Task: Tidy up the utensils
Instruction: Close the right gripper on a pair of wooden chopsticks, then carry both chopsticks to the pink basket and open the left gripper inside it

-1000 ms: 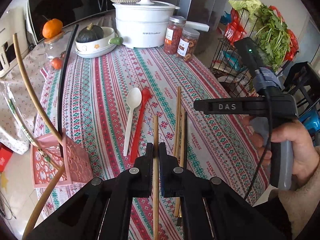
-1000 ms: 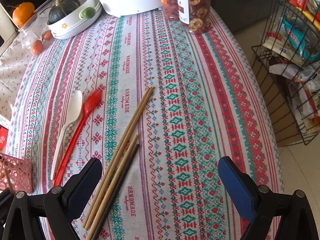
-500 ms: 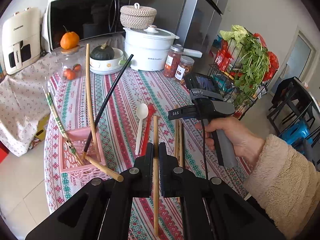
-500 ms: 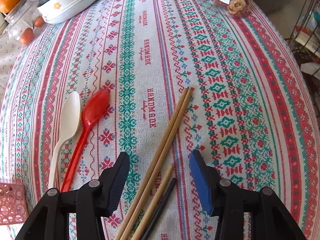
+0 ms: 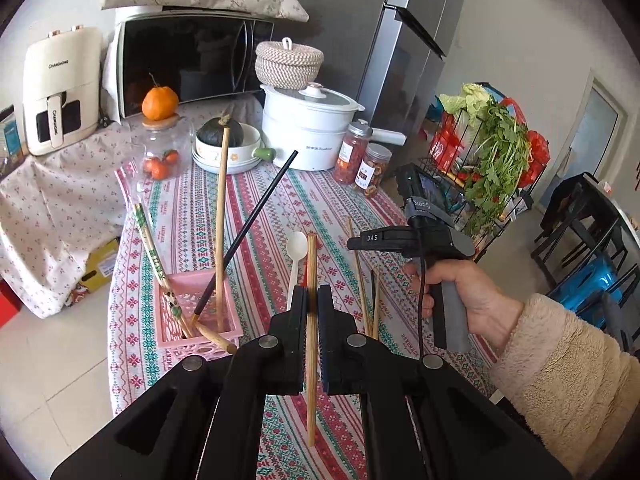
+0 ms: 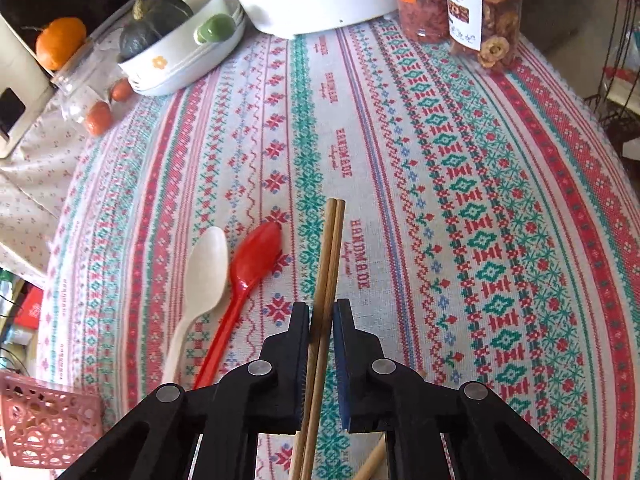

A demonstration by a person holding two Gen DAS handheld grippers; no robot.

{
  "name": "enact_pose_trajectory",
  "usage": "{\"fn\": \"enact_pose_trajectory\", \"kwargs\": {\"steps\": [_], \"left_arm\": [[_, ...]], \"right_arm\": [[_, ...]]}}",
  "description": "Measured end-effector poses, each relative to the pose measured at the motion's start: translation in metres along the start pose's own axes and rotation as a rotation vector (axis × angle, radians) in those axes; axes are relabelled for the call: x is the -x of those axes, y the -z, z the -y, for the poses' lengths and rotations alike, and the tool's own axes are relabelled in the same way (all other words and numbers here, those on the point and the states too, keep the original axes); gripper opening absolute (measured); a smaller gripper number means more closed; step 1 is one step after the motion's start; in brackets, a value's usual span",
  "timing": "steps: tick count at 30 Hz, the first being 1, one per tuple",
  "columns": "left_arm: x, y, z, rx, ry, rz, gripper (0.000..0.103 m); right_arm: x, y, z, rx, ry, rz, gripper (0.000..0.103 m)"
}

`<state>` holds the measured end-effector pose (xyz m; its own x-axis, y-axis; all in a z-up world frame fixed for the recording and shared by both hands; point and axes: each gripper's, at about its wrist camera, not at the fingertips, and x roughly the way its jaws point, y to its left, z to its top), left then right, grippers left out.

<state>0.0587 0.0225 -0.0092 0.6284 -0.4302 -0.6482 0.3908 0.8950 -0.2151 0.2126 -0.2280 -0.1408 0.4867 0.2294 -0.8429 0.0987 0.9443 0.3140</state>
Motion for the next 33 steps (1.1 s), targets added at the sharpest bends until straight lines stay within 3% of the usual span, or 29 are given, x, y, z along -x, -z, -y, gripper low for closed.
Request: {"fn": "enact_pose_trajectory", "kwargs": {"steps": [6,19,28,33], "left_arm": [[0.028,-0.004,-0.001,0.0,0.002,0.082,0.005],[0.11,-0.025,-0.009,0.032,-0.029,0.371,0.005],[0.152,-0.034,-0.037,0.106,-0.028,0.544,0.005],[0.169,-0.037,-0.047,0.104,-0.096,0.636,0.005]], "right_arm": [[0.068,0.016,-0.014,0.06,-0.086,0.166,0.008],[0.187,0.052,-0.056,0.198,-0.183,0.481,0.008],[0.205,0.054,-0.074,0.227,-0.231,0.544,0.008],[0.212,0.055,-0.079,0.224,-0.253,0.586,0.008]]}}
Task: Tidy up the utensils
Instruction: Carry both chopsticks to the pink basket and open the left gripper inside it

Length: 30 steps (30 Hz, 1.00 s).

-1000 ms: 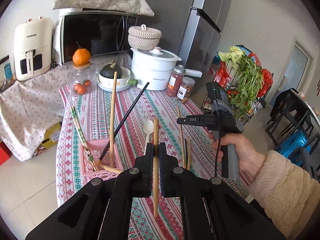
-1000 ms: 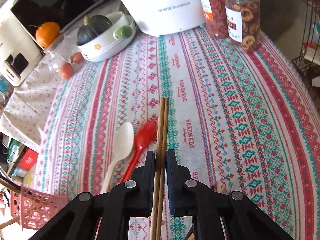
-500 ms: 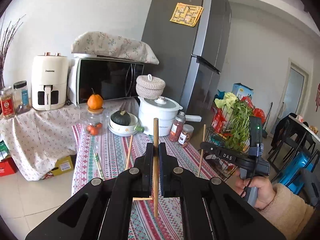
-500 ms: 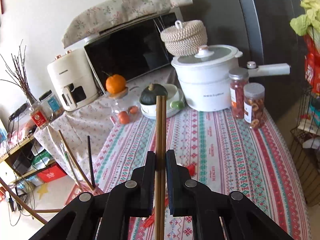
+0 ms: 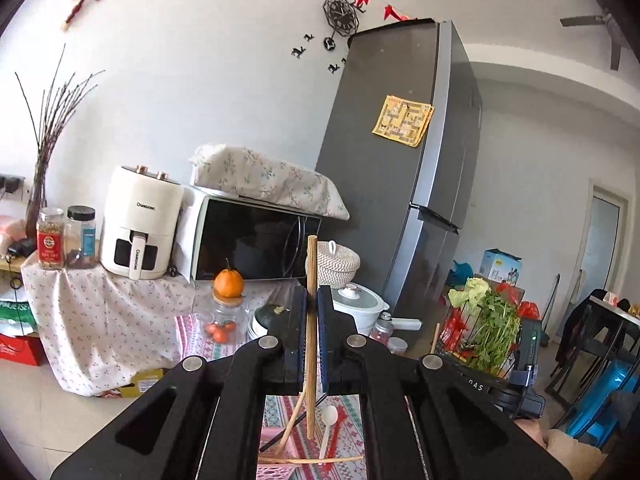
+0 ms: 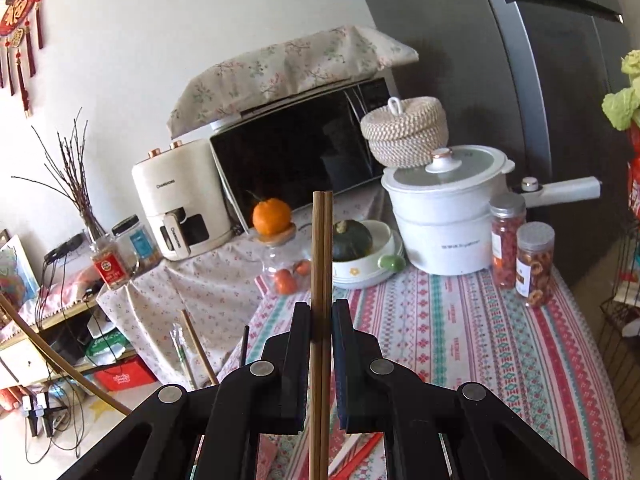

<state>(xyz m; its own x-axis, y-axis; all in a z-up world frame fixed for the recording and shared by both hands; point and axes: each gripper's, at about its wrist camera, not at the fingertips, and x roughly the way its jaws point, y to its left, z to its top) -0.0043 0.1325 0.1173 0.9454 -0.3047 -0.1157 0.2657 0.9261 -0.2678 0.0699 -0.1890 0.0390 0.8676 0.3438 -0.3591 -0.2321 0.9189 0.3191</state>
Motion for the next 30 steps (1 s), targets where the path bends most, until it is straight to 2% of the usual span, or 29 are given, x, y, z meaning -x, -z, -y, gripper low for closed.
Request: {"fn": "enact_pose_trajectory", "kwargs": {"steps": [5,13,21,26,28,30], "left_arm": [[-0.025,0.018,-0.007,-0.044,-0.068,-0.036,0.005],[-0.073,0.064,-0.008,-0.148,-0.109,-0.157,0.005],[-0.109,0.1,-0.015,-0.178,-0.11,-0.3,0.005],[-0.123,0.11,-0.027,-0.105,-0.072,-0.356,0.007],[-0.124,0.109,-0.033,-0.061,-0.068,-0.368,0.013],[-0.121,0.106,-0.037,-0.042,-0.075,-0.362,0.03]], "right_arm": [[0.009,-0.005,-0.013,0.009,-0.033,0.067,0.008],[0.014,-0.004,-0.038,0.04,-0.087,0.152,0.008],[0.009,-0.003,-0.053,0.057,-0.108,0.202,0.008],[0.004,-0.004,-0.061,0.048,-0.137,0.227,0.008],[0.001,-0.003,-0.065,0.046,-0.146,0.235,0.008],[-0.003,-0.002,-0.07,0.043,-0.151,0.24,0.009]]}}
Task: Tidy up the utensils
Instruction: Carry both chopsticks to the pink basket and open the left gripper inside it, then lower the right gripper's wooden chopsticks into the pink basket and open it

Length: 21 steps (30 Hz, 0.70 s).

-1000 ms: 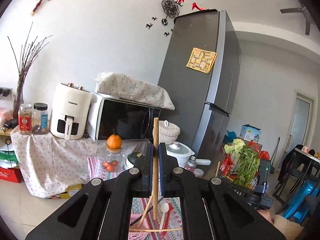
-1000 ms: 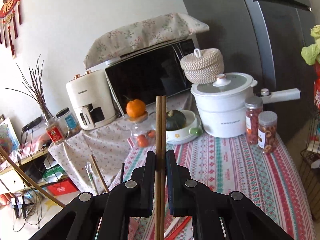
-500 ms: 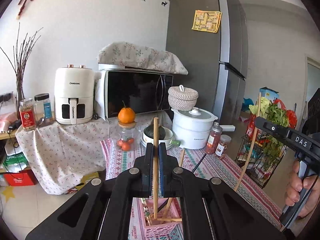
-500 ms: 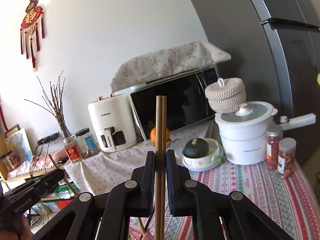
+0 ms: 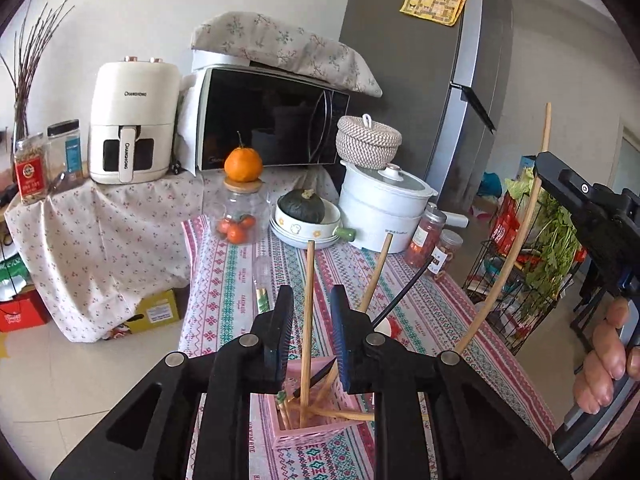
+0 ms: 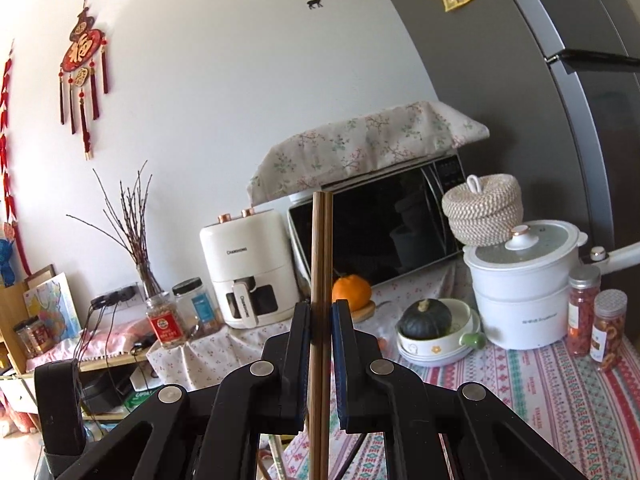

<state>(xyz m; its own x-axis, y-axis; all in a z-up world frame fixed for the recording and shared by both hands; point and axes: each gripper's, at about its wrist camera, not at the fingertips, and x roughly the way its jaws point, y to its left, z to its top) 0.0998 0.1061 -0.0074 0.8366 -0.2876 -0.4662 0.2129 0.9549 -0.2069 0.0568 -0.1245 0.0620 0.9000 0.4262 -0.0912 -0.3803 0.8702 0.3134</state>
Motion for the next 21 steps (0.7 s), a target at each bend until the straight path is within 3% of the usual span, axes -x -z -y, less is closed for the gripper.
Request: {"fn": "enact_pose_trajectory", "kwargs": {"steps": [5,11,16,21], "left_arm": [[0.014,-0.003,-0.006,-0.006,-0.061,-0.007,0.039],[0.017,0.005,-0.026,0.008,-0.169,-0.082,0.047],[0.015,0.013,-0.046,0.06,-0.175,-0.146,0.048],[0.02,0.017,-0.052,0.056,-0.175,-0.154,0.048]], "right_arm": [[-0.001,0.0,-0.012,-0.01,0.008,0.039,0.009],[0.011,-0.002,-0.045,0.018,0.03,0.101,0.009],[0.006,0.019,-0.08,0.097,0.094,0.128,0.009],[-0.02,0.053,-0.097,0.157,0.165,0.088,0.009]]}}
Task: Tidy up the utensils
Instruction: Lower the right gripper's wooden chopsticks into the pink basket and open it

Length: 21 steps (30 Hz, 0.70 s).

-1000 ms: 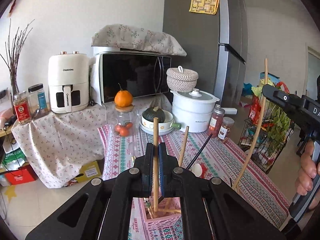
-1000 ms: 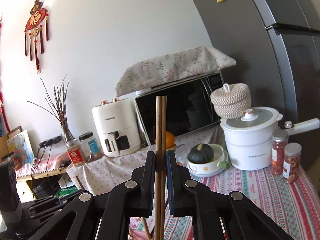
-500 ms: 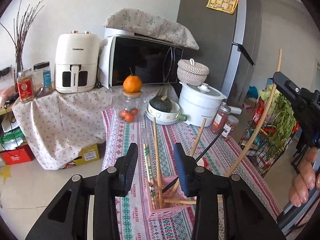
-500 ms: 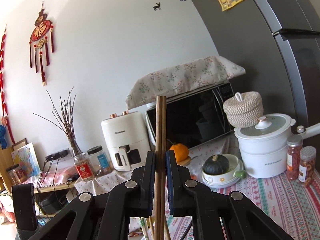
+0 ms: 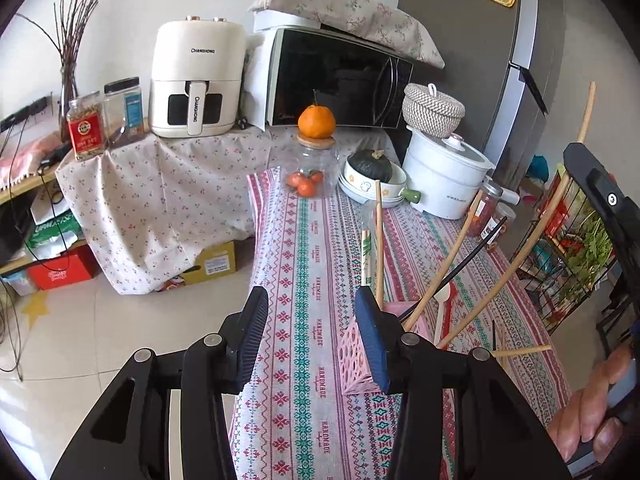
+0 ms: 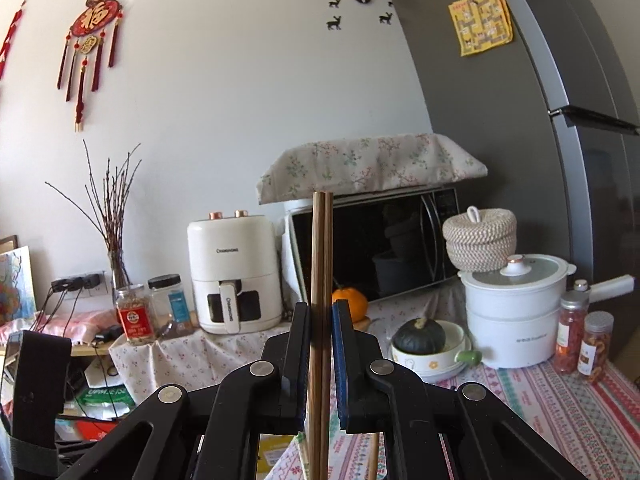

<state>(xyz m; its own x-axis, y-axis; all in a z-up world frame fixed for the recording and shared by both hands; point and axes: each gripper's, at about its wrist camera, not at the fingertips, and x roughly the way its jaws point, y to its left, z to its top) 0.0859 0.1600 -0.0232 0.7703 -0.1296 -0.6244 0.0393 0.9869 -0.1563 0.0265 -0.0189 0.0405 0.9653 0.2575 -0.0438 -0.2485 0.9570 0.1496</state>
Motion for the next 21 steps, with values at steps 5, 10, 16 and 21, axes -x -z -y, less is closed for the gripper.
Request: {"fn": "enact_pose_trajectory", "kwargs": {"steps": [5,10,16,21], "left_arm": [[0.001,0.003,-0.005,-0.001,0.002,-0.012,0.048],[-0.001,0.005,-0.006,-0.002,0.005,-0.025,0.048],[-0.004,0.005,-0.003,-0.014,0.002,-0.04,0.049],[-0.006,0.006,0.0,0.005,0.025,-0.07,0.064]], "right_arm": [[-0.017,0.018,-0.01,0.04,0.042,-0.018,0.009],[-0.03,0.03,-0.012,0.056,0.073,-0.031,0.009],[-0.044,0.04,-0.009,0.033,0.052,-0.108,0.01],[-0.041,0.032,0.001,-0.039,-0.003,-0.176,0.038]]}}
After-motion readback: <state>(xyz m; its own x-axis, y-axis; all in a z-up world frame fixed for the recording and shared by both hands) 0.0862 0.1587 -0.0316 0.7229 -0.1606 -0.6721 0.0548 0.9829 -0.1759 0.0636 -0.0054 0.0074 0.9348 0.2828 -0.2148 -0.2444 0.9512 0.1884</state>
